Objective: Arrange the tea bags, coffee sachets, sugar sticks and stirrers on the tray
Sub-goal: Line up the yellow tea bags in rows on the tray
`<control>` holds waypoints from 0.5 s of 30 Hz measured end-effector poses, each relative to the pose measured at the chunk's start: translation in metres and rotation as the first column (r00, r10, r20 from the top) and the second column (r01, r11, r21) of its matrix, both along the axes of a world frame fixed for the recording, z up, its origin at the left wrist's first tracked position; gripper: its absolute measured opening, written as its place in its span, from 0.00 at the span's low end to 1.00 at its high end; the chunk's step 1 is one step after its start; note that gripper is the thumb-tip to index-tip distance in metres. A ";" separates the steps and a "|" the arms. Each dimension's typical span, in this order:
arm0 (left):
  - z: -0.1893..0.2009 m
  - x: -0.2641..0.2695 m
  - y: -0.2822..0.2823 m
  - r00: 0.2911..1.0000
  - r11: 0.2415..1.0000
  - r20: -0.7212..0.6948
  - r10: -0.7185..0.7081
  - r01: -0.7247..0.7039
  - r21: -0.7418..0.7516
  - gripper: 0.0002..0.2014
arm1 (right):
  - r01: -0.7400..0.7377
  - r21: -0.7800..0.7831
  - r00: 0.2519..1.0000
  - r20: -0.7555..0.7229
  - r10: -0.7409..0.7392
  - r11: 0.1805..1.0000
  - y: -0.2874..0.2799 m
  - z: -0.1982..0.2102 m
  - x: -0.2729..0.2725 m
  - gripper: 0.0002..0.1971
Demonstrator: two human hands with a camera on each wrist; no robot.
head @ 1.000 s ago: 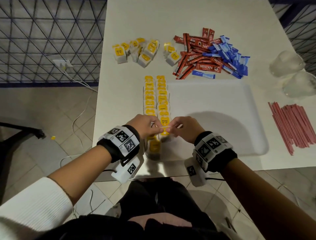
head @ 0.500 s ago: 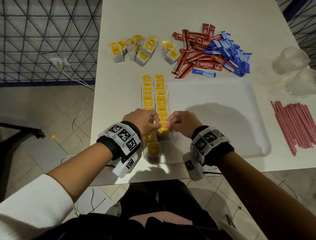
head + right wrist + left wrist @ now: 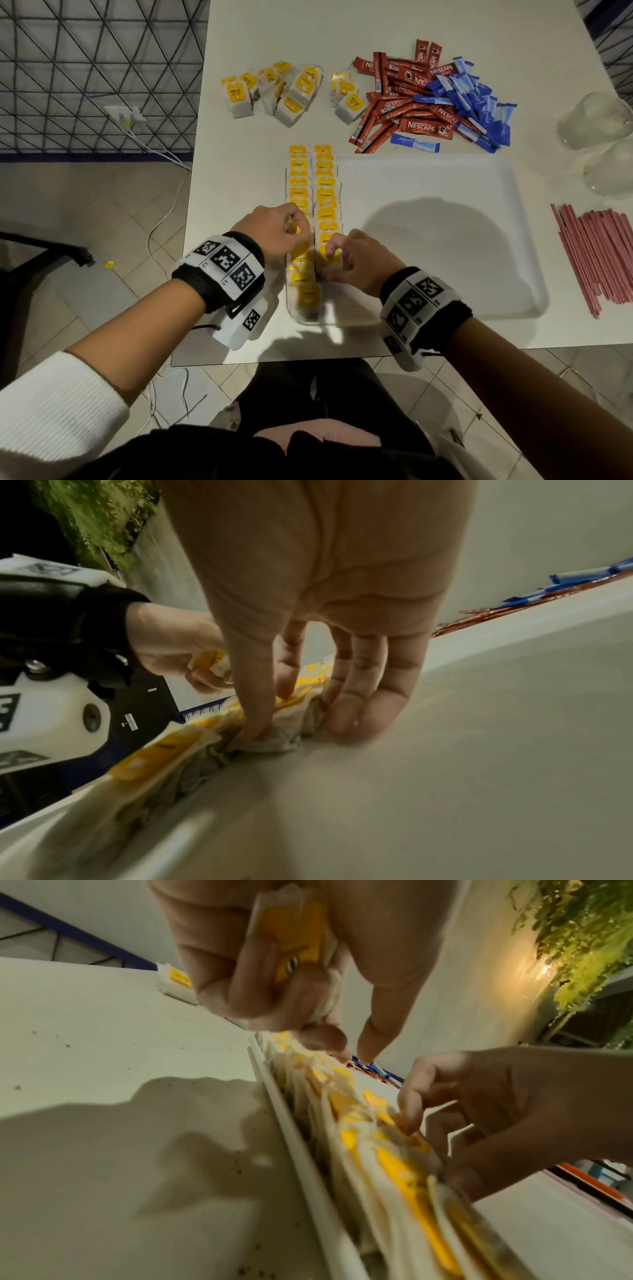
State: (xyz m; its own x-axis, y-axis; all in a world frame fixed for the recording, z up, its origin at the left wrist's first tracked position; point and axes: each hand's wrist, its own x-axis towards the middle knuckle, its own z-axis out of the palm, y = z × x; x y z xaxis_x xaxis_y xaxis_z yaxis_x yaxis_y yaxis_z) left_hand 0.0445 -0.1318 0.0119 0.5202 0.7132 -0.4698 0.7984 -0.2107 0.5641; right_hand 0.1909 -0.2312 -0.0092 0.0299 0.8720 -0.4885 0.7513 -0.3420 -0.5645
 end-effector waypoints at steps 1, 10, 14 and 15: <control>0.002 -0.001 0.000 0.999 1.000 0.030 0.020 -0.019 -0.023 0.03 | -0.001 0.000 1.000 0.003 0.001 1.000 0.002 -0.001 0.000 0.14; 0.018 -0.008 -0.001 0.862 0.824 0.326 0.387 -0.165 -0.543 0.09 | 0.035 0.096 0.998 -0.059 -0.029 0.995 0.004 0.018 0.005 0.12; 0.029 -0.004 -0.005 0.775 0.607 0.291 0.561 -0.145 -0.782 0.18 | 0.164 0.190 0.954 -0.280 -0.107 0.968 0.010 0.040 0.004 0.14; 0.030 -0.004 -0.006 0.769 0.583 0.280 0.575 -0.146 -0.799 0.19 | 0.192 0.187 0.935 -0.333 -0.122 0.963 0.011 0.044 0.003 0.15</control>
State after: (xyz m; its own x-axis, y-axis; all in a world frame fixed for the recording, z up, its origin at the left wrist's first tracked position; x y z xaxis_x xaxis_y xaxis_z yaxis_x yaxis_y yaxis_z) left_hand 0.0405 -0.1381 0.0421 0.5887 0.4455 -0.6745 0.2937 0.6596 0.6919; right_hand 0.1938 -0.2202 0.0351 0.0500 0.9531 -0.2985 0.4686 -0.2863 -0.8357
